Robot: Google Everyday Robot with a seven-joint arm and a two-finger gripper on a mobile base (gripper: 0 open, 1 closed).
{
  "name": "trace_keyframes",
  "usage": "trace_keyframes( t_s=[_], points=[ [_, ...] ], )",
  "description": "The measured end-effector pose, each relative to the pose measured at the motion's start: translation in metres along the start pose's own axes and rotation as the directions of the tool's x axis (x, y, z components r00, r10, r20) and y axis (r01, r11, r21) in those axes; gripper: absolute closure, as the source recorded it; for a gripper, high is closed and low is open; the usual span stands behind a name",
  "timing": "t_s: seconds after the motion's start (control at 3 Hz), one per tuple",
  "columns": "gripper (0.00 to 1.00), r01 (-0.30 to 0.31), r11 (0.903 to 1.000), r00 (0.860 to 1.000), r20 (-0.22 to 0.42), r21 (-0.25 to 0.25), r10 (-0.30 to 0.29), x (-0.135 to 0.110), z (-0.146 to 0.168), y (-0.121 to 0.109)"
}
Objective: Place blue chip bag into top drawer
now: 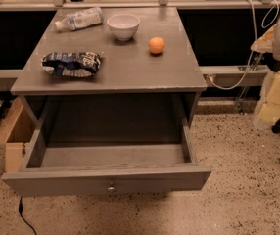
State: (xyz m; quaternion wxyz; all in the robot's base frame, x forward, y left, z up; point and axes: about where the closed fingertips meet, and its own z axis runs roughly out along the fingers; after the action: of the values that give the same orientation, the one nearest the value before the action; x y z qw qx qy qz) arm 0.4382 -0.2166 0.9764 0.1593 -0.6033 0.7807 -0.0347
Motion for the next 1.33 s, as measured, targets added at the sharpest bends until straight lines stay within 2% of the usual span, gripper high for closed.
trace_keyframes(
  t_s=[0.33, 0.67, 1.0, 1.33],
  points=[
    [0.0, 0.0, 1.0, 1.0, 0.0, 0.0, 0.0, 0.0, 0.0, 0.0],
    [0.0, 0.0, 0.9998, 0.999, 0.055, 0.021, -0.001, -0.021, 0.007, -0.016],
    [0.0, 0.01, 0.9992, 0.983, 0.182, 0.038, -0.017, -0.079, 0.03, -0.053],
    [0.0, -0.003, 0.9994, 0.949, 0.314, 0.033, -0.008, -0.145, 0.062, -0.088]
  ],
)
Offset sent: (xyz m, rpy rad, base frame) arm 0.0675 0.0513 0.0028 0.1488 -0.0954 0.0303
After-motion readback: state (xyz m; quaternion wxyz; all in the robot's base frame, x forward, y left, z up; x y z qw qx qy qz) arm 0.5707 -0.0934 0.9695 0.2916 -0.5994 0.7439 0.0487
